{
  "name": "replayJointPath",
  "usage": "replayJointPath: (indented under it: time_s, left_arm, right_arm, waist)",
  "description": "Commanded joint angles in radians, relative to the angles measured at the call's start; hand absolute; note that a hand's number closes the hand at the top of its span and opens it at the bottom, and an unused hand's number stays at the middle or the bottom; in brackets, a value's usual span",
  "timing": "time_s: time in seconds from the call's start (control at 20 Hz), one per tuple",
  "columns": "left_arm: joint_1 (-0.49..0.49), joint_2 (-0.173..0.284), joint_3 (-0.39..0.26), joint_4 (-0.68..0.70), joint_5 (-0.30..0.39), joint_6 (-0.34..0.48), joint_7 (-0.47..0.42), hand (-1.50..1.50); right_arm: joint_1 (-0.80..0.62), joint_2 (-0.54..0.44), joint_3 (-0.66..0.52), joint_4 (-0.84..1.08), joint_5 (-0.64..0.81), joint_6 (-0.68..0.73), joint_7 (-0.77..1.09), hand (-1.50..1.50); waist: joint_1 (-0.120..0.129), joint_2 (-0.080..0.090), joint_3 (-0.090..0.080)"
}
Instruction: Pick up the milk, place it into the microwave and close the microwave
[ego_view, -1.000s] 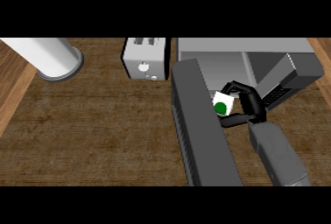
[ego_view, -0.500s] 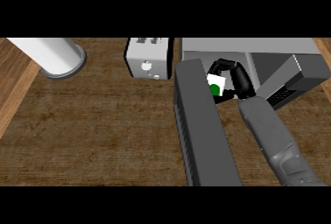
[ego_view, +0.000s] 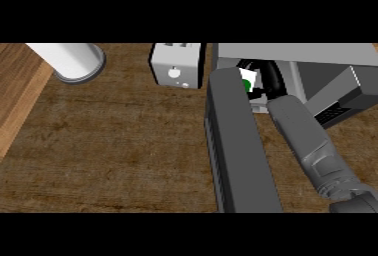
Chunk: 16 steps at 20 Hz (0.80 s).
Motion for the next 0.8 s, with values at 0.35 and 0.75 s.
replayJointPath:
  time_s: [0.35,0.75]
  left_arm:
    - [-0.044,0.031,0.007,0.037,0.015,-0.017,0.000,-1.50]
    - [-0.091,0.027,-0.024,0.067,-0.020,-0.015,-0.005,-1.50]
  right_arm:
    - [-0.094,-0.046,0.001,0.098,0.068,-0.272,-0.021,1.50]
    - [-0.105,-0.092,0.035,0.168,0.125,-0.338,-0.016,1.50]
  waist:
    - [0.047,0.024,0.000]
    - [0.070,0.042,0.001]
